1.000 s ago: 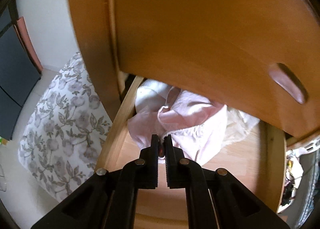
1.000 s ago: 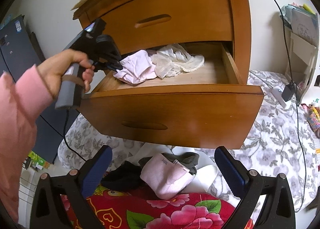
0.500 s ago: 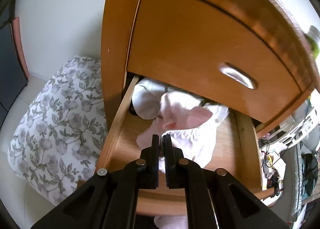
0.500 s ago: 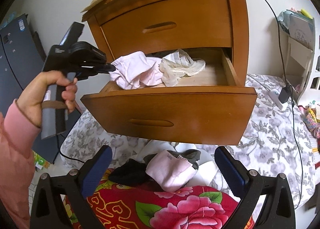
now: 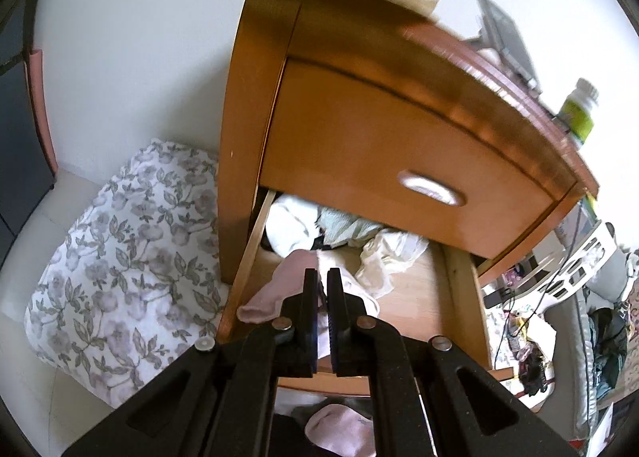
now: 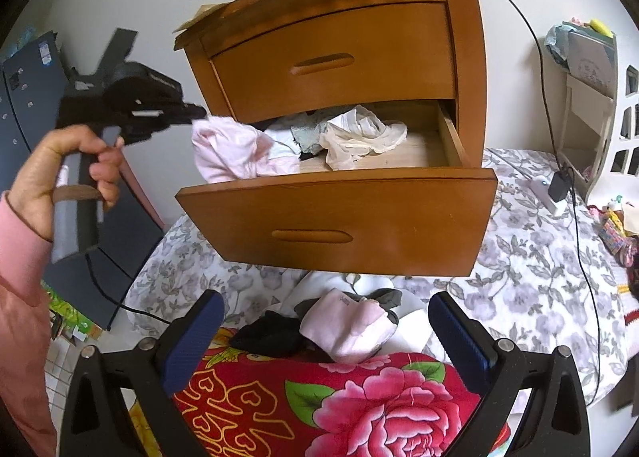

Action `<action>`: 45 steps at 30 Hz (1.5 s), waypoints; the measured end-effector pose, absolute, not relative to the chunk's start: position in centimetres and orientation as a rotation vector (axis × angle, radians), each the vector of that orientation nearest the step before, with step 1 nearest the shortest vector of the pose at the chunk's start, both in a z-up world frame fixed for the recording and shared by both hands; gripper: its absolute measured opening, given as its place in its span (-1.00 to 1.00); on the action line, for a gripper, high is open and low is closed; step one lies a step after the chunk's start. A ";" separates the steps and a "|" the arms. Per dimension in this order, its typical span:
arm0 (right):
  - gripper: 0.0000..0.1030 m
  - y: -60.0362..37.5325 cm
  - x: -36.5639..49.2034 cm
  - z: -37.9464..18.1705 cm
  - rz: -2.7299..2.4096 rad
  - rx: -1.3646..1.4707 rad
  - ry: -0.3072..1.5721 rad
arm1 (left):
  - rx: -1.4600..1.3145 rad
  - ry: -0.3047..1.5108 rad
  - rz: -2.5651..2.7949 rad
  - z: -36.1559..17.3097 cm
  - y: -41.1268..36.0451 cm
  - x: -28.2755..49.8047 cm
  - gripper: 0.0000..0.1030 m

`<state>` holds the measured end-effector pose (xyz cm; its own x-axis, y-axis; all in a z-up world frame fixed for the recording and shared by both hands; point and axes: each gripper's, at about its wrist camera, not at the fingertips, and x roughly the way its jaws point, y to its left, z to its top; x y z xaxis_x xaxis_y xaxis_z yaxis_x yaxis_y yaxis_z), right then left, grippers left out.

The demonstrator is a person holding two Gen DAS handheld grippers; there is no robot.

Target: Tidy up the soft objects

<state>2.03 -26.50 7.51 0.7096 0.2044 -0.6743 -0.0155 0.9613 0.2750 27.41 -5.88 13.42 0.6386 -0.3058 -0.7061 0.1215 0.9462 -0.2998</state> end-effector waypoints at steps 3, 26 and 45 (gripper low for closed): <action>1.00 -26.5 1.6 7.7 0.113 0.261 0.772 | -0.230 0.801 -0.268 15.2 -5.6 26.4 -0.98; 1.00 -26.6 0.9 7.5 0.092 0.278 0.788 | -0.079 1.109 -0.200 7.1 -8.9 31.1 -0.03; 1.00 -26.7 1.4 6.1 0.104 0.293 0.815 | -0.098 1.175 -0.152 2.6 -8.8 32.6 -0.84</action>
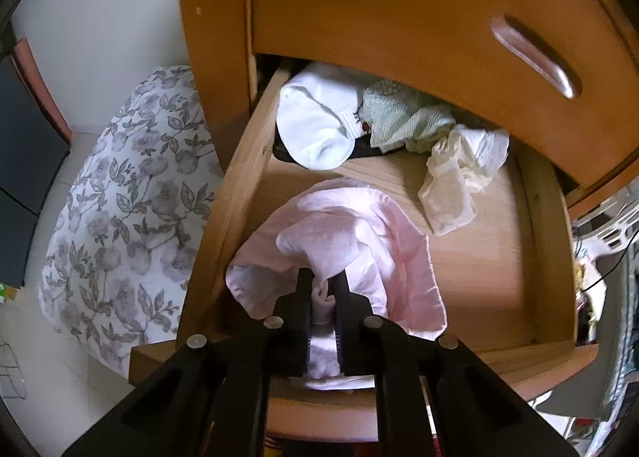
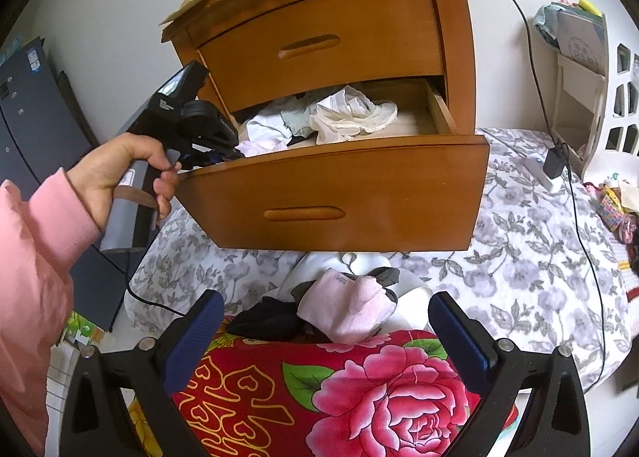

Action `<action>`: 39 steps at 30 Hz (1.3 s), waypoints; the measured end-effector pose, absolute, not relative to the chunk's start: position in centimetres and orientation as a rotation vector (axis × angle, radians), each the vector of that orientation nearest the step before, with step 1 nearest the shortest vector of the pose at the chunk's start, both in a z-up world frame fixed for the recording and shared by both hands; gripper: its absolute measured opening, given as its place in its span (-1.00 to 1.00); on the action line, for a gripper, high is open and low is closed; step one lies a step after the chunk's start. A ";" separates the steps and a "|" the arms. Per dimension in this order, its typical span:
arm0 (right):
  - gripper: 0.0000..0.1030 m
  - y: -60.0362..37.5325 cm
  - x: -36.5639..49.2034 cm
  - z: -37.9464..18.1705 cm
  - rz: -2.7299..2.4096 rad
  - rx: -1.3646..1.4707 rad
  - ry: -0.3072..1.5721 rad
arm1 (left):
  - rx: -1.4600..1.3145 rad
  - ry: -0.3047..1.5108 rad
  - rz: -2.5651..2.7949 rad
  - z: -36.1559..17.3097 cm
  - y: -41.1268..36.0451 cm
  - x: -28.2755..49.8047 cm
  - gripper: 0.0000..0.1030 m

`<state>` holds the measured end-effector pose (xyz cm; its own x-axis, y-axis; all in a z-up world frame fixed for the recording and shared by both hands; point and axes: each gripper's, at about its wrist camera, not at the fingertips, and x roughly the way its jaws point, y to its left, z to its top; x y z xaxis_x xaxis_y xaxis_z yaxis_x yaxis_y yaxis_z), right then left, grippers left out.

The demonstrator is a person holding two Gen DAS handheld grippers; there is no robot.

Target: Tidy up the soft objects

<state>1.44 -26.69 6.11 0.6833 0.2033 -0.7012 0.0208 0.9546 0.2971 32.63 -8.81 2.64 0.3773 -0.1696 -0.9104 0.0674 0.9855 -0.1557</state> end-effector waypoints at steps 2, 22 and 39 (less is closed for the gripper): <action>1.00 -26.7 1.4 6.1 0.102 0.293 0.814 | -0.133 1.150 -0.169 3.3 -8.2 32.4 -0.86; 1.00 -25.7 0.2 7.9 0.088 0.251 0.787 | -0.185 0.751 -0.411 17.2 -7.1 25.5 -0.88; 1.00 -24.8 -1.6 10.7 0.074 0.220 0.734 | -0.141 0.476 -0.562 27.7 -4.5 13.0 -0.88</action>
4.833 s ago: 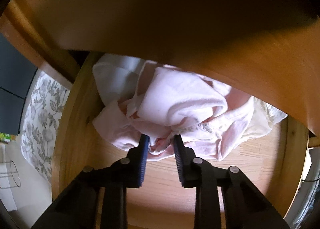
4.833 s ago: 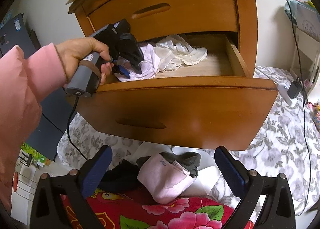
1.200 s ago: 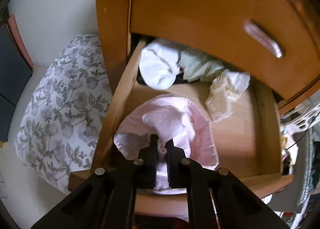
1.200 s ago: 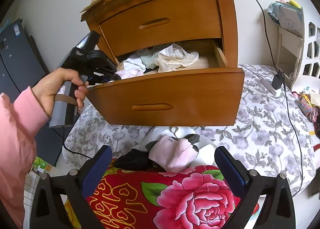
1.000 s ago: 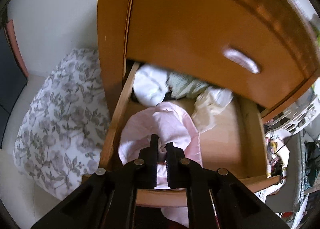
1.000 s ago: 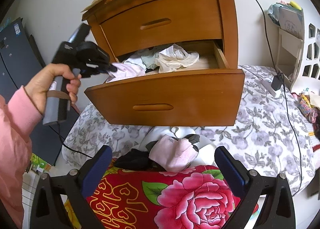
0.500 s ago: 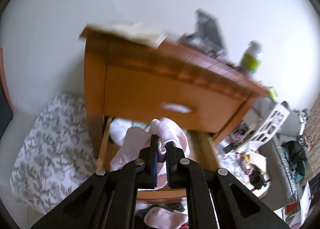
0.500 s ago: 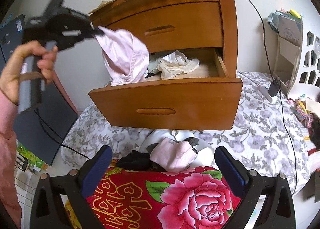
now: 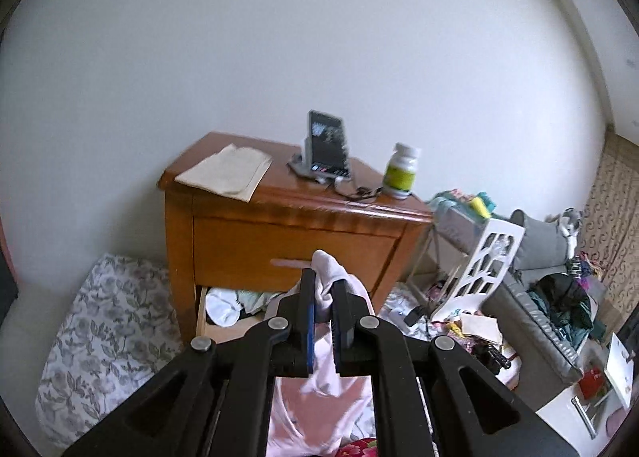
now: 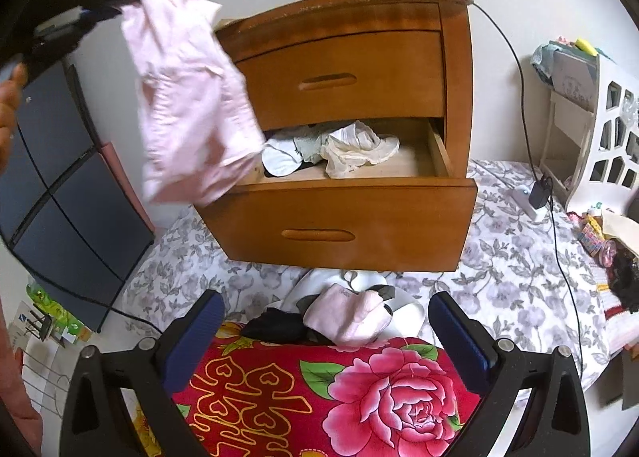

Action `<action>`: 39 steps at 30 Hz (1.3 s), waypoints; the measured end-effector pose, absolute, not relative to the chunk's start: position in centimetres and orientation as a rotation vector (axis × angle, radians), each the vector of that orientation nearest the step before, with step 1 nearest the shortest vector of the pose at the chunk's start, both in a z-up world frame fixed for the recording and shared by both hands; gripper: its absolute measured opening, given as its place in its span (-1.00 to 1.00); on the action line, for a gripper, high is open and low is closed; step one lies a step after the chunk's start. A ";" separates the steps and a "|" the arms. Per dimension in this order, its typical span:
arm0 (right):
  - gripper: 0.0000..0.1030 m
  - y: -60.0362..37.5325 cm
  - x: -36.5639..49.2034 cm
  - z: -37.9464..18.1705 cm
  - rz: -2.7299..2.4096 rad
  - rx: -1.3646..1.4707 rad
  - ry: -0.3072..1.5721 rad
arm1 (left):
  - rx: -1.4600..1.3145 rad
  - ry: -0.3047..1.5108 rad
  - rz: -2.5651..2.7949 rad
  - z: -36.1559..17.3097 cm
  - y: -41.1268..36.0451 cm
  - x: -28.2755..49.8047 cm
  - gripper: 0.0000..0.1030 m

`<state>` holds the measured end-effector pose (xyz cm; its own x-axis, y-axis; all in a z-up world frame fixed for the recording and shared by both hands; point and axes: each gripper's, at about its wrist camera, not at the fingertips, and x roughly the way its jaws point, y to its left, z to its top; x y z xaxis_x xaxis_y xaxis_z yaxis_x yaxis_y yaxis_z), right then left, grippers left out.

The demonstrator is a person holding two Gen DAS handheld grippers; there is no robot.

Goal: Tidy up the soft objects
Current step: 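Lift the pink cloth up out of the drawer with the left tool, then lower the pink cloth onto the sock pile with the left tool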

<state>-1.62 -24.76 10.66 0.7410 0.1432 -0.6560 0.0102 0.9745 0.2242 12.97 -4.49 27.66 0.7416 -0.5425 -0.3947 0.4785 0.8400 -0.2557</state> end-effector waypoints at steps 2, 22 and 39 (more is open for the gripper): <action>1.00 -24.7 -1.9 11.0 0.073 0.217 0.725 | -0.139 0.464 -0.566 27.8 -4.3 12.3 -0.88; 1.00 -26.7 -3.1 11.8 0.030 0.253 0.701 | -0.026 0.708 -0.629 18.1 -10.9 12.6 -0.87; 1.00 -27.5 -2.1 9.6 0.030 0.274 0.767 | -0.075 1.037 -0.508 3.1 -13.0 16.7 -0.87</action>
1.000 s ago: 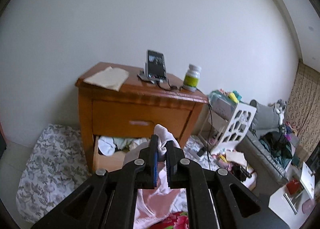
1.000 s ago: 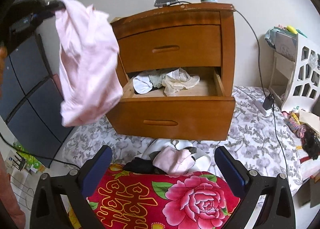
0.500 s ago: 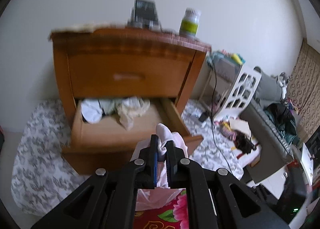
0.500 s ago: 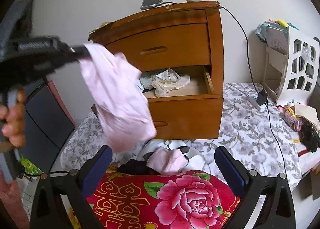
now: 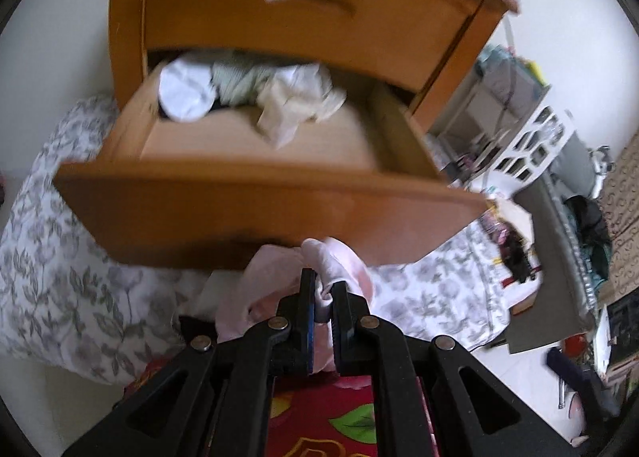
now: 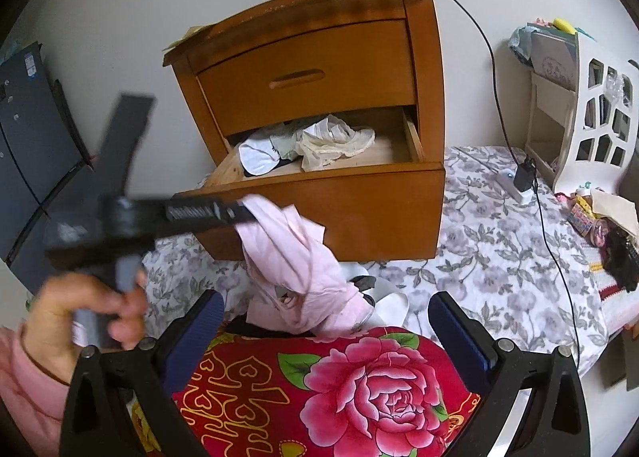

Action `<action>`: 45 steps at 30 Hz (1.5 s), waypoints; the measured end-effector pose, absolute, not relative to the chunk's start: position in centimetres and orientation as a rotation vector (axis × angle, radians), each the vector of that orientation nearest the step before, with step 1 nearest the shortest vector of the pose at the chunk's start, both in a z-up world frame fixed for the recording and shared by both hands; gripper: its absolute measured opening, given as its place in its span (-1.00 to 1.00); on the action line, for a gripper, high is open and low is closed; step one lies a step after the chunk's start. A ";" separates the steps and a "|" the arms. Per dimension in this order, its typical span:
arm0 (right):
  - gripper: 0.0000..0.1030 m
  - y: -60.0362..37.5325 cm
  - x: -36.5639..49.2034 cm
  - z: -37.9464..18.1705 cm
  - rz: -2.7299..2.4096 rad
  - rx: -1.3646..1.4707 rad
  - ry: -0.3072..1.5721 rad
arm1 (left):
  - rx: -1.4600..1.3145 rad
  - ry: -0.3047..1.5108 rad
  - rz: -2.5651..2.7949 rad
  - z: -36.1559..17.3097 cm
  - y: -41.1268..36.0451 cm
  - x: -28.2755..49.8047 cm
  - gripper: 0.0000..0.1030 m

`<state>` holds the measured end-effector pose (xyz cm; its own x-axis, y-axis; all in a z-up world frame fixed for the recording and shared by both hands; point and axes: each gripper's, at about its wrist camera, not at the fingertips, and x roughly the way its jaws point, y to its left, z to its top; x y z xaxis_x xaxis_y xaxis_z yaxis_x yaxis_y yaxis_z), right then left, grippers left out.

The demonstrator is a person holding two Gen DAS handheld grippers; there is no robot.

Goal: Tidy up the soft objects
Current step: 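Lower the pink cloth onto the sock pile with the left tool, then open the left tool and withdraw it from the pink cloth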

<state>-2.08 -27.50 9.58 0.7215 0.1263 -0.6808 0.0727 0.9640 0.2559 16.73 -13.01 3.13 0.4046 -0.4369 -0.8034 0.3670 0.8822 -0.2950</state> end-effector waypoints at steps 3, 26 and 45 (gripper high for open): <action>1.00 -27.5 -1.9 9.2 0.028 0.277 0.777 | -0.055 1.050 -0.462 1.2 -12.6 17.0 -0.87; 1.00 -26.8 -0.4 6.9 0.030 0.265 0.856 | -0.088 1.142 -0.337 -5.1 -9.9 16.7 -0.87; 1.00 -25.5 0.1 5.7 0.042 0.221 0.899 | -0.077 0.968 -0.344 1.3 -6.9 13.1 -0.22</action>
<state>0.06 -25.45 5.73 0.6230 0.1282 -0.7716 0.0563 0.9766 0.2077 13.11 -6.95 1.33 0.5172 -0.3204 -0.7936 0.2521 0.9432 -0.2165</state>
